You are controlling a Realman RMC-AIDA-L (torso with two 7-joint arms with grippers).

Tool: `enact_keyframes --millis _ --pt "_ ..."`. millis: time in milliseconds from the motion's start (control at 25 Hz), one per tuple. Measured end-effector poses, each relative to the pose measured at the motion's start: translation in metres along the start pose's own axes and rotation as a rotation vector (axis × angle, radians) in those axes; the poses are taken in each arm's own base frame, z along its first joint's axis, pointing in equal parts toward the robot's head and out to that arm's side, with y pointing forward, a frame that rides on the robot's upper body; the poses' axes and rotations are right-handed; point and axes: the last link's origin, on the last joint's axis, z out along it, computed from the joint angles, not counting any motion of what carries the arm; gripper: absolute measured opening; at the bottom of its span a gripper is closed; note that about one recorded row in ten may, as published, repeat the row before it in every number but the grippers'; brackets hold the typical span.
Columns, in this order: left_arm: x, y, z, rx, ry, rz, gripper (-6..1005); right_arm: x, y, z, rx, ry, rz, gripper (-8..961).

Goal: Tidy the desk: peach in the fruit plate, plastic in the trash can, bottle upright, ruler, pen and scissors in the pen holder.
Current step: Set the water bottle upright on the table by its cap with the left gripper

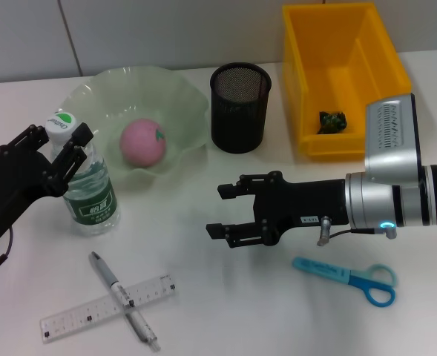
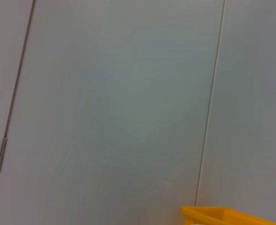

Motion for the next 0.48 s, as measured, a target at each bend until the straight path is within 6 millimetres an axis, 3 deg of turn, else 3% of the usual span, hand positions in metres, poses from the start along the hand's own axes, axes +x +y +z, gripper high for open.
enact_keyframes --millis 480 --pt "-0.0014 0.0019 -0.0007 -0.004 -0.001 0.015 550 0.0004 -0.001 0.0 0.007 0.003 -0.001 739"
